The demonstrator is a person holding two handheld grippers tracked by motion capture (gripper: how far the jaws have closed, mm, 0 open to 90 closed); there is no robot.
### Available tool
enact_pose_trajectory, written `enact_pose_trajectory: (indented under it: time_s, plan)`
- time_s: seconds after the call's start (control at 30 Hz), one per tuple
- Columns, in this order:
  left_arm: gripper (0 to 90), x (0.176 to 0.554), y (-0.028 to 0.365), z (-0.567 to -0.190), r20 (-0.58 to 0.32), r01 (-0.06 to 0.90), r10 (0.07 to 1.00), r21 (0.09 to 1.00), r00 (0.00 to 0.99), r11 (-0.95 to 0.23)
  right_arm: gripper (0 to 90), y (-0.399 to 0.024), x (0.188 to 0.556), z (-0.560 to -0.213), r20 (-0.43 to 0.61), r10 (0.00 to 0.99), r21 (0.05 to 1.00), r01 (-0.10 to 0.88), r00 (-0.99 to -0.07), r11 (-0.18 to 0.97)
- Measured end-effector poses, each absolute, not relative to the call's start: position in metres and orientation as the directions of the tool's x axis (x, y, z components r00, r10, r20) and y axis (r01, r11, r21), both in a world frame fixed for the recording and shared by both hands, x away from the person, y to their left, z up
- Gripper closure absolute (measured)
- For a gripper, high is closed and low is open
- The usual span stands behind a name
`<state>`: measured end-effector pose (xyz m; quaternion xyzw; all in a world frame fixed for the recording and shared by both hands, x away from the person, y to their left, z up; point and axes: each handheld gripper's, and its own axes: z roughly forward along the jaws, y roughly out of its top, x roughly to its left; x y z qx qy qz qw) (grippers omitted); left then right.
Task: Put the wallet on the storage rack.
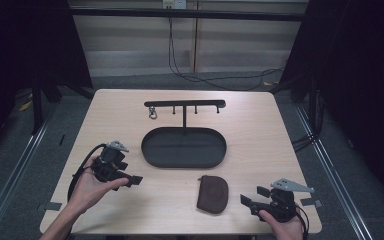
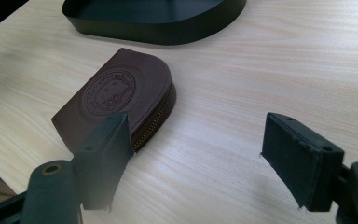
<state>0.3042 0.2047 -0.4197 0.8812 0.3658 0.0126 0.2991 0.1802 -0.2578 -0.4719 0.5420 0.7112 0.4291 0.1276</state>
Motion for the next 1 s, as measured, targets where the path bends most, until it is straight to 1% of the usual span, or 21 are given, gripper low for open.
enact_pose_trajectory:
  time_s: [0.07,0.1,0.17,0.23,0.27,0.33,0.4,0.47,0.5,0.57,0.67,0.73,0.8,0.9,1.0]
  plan:
    - [18.0,0.298,0.209,-0.427,-0.215,0.626,0.623,0.533,0.752,-0.570,23.2,-0.257,0.182,-0.470,0.280,0.880,0.741,0.670,-0.383,0.056]
    - [16.0,0.294,0.210,-0.429,-0.207,0.619,0.622,0.535,0.755,-0.574,23.4,-0.257,0.183,-0.470,0.270,0.882,0.735,0.675,-0.386,0.070]
    - [18.2,0.286,0.213,-0.432,-0.187,0.598,0.612,0.548,0.769,-0.584,23.5,-0.255,0.186,-0.470,0.272,0.882,0.727,0.683,-0.385,0.074]
    - [16.2,0.279,0.218,-0.436,-0.216,0.594,0.590,0.559,0.778,-0.578,23.3,-0.253,0.189,-0.469,0.264,0.885,0.726,0.683,-0.384,0.080]
    - [17.4,0.276,0.221,-0.438,-0.217,0.588,0.586,0.572,0.781,-0.572,23.4,-0.251,0.190,-0.468,0.265,0.882,0.722,0.687,-0.389,0.086]
    - [15.8,0.267,0.227,-0.443,-0.208,0.589,0.599,0.585,0.773,-0.558,23.0,-0.246,0.192,-0.466,0.253,0.880,0.710,0.695,-0.402,0.114]
    - [16.7,0.259,0.233,-0.449,-0.184,0.591,0.624,0.595,0.759,-0.544,23.0,-0.242,0.193,-0.464,0.245,0.874,0.700,0.700,-0.421,0.141]
    - [16.8,0.247,0.238,-0.455,-0.161,0.597,0.673,0.637,0.722,-0.487,22.8,-0.237,0.194,-0.461,0.238,0.869,0.691,0.705,-0.435,0.163]
    - [16.7,0.241,0.240,-0.457,-0.156,0.590,0.672,0.645,0.724,-0.486,22.4,-0.234,0.194,-0.460,0.229,0.867,0.684,0.707,-0.443,0.181]
    - [16.8,0.234,0.244,-0.460,-0.178,0.583,0.658,0.663,0.731,-0.469,22.2,-0.229,0.194,-0.455,0.205,0.871,0.673,0.711,-0.447,0.206]
    - [16.8,0.230,0.248,-0.464,-0.180,0.584,0.664,0.672,0.726,-0.456,22.5,-0.224,0.198,-0.451,0.235,0.857,0.659,0.724,-0.458,0.206]
    - [16.7,0.230,0.250,-0.466,-0.209,0.582,0.642,0.680,0.738,-0.447,23.9,-0.220,0.201,-0.450,0.240,0.855,0.646,0.733,-0.459,0.212]
    - [16.8,0.229,0.250,-0.467,-0.203,0.571,0.634,0.685,0.747,-0.453,23.7,-0.215,0.206,-0.448,0.246,0.854,0.631,0.745,-0.458,0.217]
    - [16.8,0.231,0.251,-0.468,-0.213,0.581,0.628,0.667,0.749,-0.467,21.4,-0.209,0.215,-0.446,0.264,0.850,0.585,0.776,-0.456,0.234]
    - [16.8,0.231,0.252,-0.471,-0.221,0.590,0.627,0.655,0.747,-0.472,21.3,-0.202,0.223,-0.446,0.285,0.848,0.536,0.808,-0.447,0.246]
